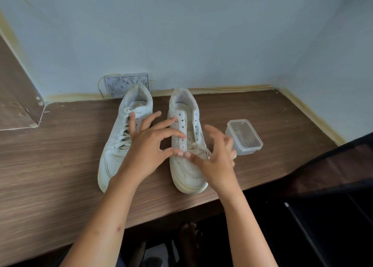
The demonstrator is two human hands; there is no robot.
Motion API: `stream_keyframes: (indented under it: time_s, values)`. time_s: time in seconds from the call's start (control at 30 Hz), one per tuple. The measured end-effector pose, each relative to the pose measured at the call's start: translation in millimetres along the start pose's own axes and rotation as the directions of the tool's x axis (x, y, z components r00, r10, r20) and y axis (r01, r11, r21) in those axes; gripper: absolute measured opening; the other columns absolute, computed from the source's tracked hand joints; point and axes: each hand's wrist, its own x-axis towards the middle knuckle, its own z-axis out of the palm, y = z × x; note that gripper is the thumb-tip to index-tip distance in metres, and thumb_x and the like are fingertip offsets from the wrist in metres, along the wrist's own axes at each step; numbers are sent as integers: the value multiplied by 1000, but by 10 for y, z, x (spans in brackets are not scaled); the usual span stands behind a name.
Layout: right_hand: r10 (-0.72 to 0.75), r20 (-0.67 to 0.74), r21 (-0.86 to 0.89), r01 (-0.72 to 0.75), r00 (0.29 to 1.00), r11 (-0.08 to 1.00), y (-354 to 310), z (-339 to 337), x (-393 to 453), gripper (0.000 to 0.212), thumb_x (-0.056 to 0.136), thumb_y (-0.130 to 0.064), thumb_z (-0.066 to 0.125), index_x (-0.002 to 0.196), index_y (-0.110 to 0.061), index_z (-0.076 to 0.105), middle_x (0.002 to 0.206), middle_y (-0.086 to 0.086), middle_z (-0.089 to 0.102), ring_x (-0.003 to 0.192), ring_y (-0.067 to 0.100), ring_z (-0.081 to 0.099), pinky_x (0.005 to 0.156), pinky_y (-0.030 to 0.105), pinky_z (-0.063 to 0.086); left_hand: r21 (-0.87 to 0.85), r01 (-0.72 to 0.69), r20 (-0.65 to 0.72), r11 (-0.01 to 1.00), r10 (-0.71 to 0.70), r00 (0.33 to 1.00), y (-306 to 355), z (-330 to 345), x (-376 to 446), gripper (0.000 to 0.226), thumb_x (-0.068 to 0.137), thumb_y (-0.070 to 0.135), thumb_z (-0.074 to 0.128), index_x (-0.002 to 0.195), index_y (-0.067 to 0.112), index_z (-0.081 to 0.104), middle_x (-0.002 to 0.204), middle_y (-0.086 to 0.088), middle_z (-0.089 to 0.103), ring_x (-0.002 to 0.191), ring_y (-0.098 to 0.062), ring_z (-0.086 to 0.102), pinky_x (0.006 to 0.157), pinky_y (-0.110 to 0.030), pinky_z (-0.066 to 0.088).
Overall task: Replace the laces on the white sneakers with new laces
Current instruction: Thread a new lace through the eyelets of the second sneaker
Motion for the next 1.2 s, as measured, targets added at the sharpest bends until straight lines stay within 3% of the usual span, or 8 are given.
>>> stream_keyframes:
  time_s: [0.1,0.23,0.33,0.57,0.7,0.9,1.07,1.2]
  values:
    - [106,-95,-34,-110,990,993,69,-105,-45,122,58,-47,91,150,-38,11,150,2,17,139,26,16,116,55,14,51,-19,-52,999,21,998,24,-2,15,29,69,67,56,80,46,74,135,22,53,142,-22,31,115,-47,-16]
    - [189,-113,-114,-202,975,973,145,-103,-24,145,47,-60,89,152,-31,-8,157,7,0,148,26,-5,117,57,-2,139,-78,-94,987,92,991,95,-6,-5,4,75,45,73,73,42,74,137,20,54,145,-24,29,116,-56,-12]
    - [253,-101,-145,-266,962,953,175,-102,-13,150,46,-68,85,151,-30,-16,160,6,-11,148,28,-15,115,59,-8,225,-38,-185,973,81,979,96,-117,-3,10,81,39,75,72,38,72,139,19,53,144,-26,31,115,-60,-12]
    - [313,-54,-171,-318,948,933,201,-77,-12,154,43,-77,79,149,-29,-22,160,7,-16,148,31,-18,114,61,-8,197,383,-501,902,-244,831,-171,-369,-125,9,86,32,69,90,25,71,144,4,49,142,-33,28,110,-74,0]
    - [327,-51,-176,-331,944,927,196,-74,0,154,43,-77,79,149,-28,-22,160,6,-17,148,30,-19,114,61,-10,192,216,-351,957,-139,926,-113,-283,-72,40,80,59,61,108,33,73,153,2,40,142,-36,24,110,-68,-6]
    - [342,-48,-195,-344,939,918,203,-74,15,154,43,-78,78,148,-28,-23,160,5,-19,148,29,-20,115,59,-10,273,-35,-130,961,73,989,125,-49,-70,10,76,55,73,77,45,75,152,12,41,148,-31,18,114,-64,-10]
    - [343,-37,-194,-344,939,919,203,-54,9,153,42,-79,78,148,-28,-21,160,6,-16,148,29,-17,115,61,-7,335,40,-231,941,41,972,124,-81,-58,10,78,35,79,72,41,73,142,13,53,144,-29,30,113,-68,-7]
    - [331,-20,-192,-329,943,925,193,-35,3,152,44,-78,79,148,-29,-21,160,5,-16,148,30,-17,116,63,-6,277,354,-547,893,-156,822,-88,-332,-109,5,84,31,72,81,28,74,143,1,50,141,-32,32,110,-74,1]
